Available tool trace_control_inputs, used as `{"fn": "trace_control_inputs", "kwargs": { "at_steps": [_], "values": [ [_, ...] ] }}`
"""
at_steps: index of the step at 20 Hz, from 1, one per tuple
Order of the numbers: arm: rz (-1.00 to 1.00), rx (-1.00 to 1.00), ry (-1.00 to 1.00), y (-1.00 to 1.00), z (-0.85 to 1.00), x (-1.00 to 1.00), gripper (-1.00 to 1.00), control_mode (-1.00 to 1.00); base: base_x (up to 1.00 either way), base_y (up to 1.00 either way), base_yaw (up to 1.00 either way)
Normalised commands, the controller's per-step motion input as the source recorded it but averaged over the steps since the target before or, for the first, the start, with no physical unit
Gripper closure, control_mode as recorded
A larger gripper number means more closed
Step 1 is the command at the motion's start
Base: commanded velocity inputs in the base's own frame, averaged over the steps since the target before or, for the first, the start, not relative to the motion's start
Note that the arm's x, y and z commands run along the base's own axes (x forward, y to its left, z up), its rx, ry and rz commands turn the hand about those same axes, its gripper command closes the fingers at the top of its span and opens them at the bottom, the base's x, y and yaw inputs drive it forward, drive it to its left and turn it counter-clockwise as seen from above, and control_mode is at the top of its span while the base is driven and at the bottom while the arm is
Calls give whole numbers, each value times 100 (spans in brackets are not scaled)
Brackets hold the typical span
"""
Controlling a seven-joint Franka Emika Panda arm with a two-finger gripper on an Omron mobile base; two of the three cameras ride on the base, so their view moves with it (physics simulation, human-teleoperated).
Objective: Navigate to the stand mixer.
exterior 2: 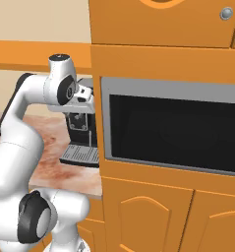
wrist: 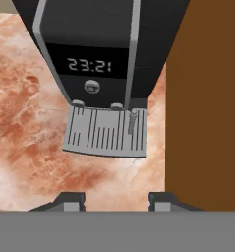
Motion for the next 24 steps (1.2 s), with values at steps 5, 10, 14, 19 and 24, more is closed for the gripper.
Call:
{"fn": "trace_control_inputs", "kwargs": {
  "at_steps": [5,10,14,19,24],
  "values": [
    [0,0,0,0,0,0,-100,100,0,0,0],
    [0,0,0,0,0,0,-100,100,-3,0,0],
    [0,0,0,0,0,0,-100,100,-60,0,0],
    [0,0,0,0,0,0,-100,100,-81,0,0],
    [0,0,0,0,0,0,-100,100,-2,0,0]
  ]
}}
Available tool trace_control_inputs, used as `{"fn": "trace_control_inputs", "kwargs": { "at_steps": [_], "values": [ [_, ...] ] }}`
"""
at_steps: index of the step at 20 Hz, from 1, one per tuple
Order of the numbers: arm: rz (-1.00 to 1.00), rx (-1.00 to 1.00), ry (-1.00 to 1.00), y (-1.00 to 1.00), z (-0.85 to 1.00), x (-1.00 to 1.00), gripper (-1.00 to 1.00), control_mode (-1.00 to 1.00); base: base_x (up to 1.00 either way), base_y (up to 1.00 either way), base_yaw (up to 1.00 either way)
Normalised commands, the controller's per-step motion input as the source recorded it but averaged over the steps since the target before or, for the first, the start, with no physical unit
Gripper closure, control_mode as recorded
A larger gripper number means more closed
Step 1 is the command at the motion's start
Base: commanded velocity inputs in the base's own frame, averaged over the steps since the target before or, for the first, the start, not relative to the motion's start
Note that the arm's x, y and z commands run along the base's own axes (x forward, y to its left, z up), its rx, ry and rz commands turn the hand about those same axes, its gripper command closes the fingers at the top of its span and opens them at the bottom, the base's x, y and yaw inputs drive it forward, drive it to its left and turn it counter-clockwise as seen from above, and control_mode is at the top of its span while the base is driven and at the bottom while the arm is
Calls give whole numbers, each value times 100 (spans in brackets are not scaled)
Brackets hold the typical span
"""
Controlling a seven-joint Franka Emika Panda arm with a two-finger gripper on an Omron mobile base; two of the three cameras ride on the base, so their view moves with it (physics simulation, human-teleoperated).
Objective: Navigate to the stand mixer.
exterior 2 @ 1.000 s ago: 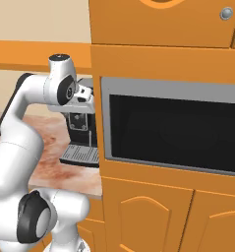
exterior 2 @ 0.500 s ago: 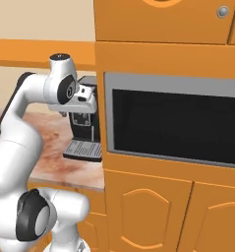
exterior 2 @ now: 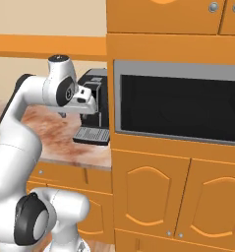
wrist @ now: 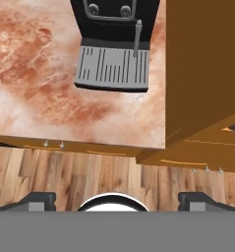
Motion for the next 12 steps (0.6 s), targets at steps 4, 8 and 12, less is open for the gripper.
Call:
{"fn": "trace_control_inputs", "kwargs": {
  "at_steps": [4,8,12],
  "values": [
    [0,0,0,0,0,0,-100,100,0,0,0],
    [0,0,0,0,0,0,-100,100,0,13,12],
    [0,0,0,0,0,0,-100,100,0,29,31]
  ]
}}
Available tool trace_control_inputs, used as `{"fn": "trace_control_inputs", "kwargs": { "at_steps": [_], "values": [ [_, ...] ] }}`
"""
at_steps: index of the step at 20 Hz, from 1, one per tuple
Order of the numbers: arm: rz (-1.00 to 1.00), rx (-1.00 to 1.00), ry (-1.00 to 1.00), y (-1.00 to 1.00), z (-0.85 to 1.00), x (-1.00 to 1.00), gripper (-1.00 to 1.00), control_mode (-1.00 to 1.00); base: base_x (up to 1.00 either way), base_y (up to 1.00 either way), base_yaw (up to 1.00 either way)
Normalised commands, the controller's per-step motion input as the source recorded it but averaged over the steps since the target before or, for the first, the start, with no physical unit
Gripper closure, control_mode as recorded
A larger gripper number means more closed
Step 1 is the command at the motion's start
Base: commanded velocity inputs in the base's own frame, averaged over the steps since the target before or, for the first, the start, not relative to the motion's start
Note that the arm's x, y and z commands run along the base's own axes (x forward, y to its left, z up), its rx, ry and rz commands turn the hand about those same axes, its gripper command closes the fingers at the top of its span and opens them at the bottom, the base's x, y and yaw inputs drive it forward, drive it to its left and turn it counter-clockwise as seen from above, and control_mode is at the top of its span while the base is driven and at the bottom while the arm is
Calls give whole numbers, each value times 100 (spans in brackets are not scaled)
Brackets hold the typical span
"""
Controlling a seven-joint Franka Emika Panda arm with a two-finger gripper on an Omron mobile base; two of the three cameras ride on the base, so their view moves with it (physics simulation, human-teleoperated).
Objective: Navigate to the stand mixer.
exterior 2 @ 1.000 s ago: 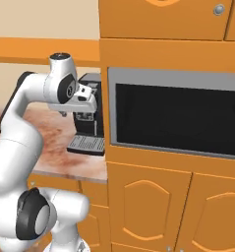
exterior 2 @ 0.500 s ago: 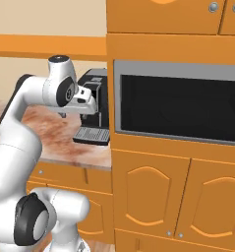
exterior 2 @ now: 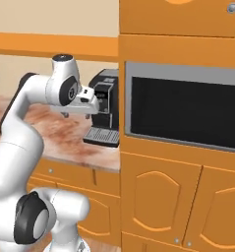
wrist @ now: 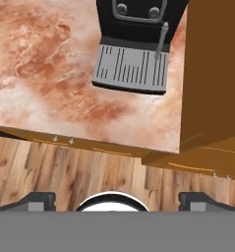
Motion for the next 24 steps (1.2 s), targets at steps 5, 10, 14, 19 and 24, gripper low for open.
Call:
{"fn": "trace_control_inputs", "kwargs": {
  "at_steps": [5,10,14,19,24],
  "values": [
    [0,0,0,0,0,0,-100,100,-2,46,45],
    [0,0,0,0,0,0,-100,100,-10,64,56],
    [0,0,0,0,0,0,-100,100,-16,78,59],
    [0,0,0,0,0,0,-100,100,-7,79,61],
    [0,0,0,0,0,0,-100,100,-1,72,62]
  ]
}}
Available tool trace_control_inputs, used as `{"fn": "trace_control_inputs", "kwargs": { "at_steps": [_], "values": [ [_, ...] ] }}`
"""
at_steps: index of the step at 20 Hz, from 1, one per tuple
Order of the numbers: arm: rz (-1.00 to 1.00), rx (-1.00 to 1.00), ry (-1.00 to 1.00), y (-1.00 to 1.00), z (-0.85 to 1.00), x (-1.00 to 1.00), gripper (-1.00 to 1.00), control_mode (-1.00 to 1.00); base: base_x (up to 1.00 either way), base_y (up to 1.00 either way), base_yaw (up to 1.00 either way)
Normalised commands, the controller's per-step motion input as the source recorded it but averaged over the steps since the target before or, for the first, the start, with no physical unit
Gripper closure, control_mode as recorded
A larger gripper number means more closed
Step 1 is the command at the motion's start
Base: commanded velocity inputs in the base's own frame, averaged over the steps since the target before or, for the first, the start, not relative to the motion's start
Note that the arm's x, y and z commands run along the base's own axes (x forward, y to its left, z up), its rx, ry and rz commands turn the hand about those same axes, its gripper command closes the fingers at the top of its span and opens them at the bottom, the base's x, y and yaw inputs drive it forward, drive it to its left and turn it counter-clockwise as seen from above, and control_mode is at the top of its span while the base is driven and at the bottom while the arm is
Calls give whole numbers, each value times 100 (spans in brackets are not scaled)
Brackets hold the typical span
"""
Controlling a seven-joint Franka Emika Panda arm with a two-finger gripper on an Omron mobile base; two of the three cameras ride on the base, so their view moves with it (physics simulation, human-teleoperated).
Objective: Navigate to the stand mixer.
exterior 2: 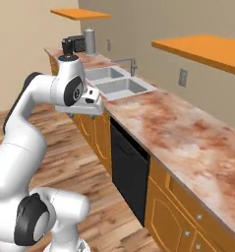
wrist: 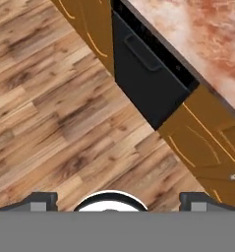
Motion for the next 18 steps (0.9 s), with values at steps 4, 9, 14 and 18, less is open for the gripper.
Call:
{"fn": "trace_control_inputs", "kwargs": {
  "at_steps": [4,9,14,18],
  "values": [
    [0,0,0,0,0,0,-100,100,-1,48,61],
    [0,0,0,0,0,0,-100,100,-13,37,61],
    [0,0,0,0,0,0,-100,100,-20,37,63],
    [0,0,0,0,0,0,-100,100,-20,41,62]
  ]
}}
